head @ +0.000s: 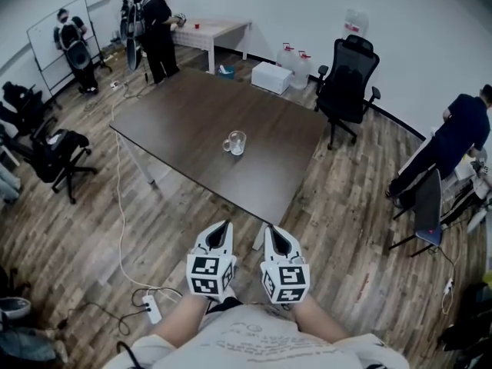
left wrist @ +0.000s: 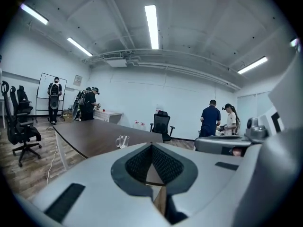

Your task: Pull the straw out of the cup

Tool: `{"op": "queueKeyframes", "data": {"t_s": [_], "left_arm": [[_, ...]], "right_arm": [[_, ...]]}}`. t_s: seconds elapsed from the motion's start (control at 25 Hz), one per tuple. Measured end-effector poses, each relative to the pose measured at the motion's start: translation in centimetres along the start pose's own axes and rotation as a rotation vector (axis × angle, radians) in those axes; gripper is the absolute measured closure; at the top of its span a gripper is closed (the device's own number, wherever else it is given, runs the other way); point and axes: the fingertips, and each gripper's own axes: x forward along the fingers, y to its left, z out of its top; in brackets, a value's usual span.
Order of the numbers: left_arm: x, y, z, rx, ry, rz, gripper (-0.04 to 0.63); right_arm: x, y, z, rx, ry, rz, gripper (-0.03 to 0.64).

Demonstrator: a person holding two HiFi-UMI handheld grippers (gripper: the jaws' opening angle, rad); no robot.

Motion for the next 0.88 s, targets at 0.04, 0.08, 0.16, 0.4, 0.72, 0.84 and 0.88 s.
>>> {"op": "queueKeyframes", "data": {"t_s": [0.04,0.08,0.16,0.4,0.72,0.84,0.88], "left_arm": [[0.6,0.8,0.3,-0.003,0.002,-0.002,0.588],[1.3,1.6,0.5,-0.006,0.003,-0.006,0.588],[2.3,3.1,0.8,-0.014,0.002,-0.012,0.588],[3.9,7.0,0.9,-0.046,-0.001,0.010,0.588],[6.4,8.3,1.9,0.014,0.001,0.064,0.588],[7.7,9.1,1.9,0.007,0.000,0.128,0.588],[8.2,9.6,1.8,0.001,0.001,0.153,0.588]], "right_arm": [[1.2,0.1,0.1,0.003,0.005,-0.001,0.601],[2.4,0.2,0.3,0.005,0.009,-0.001,0.601],[4.5,0.7,0.7,-0.001,0.013,0.005,0.601],[8.5,2.4,0.6,-0.020,0.042,0.046,0.601],[13.4,1.5,2.4,-0.005,0.024,0.102,0.601],[15.7,0.6,2.5,0.002,0.016,0.153,0.601],[16.5,0.3,2.5,0.000,0.014,0.173,0.601]]}}
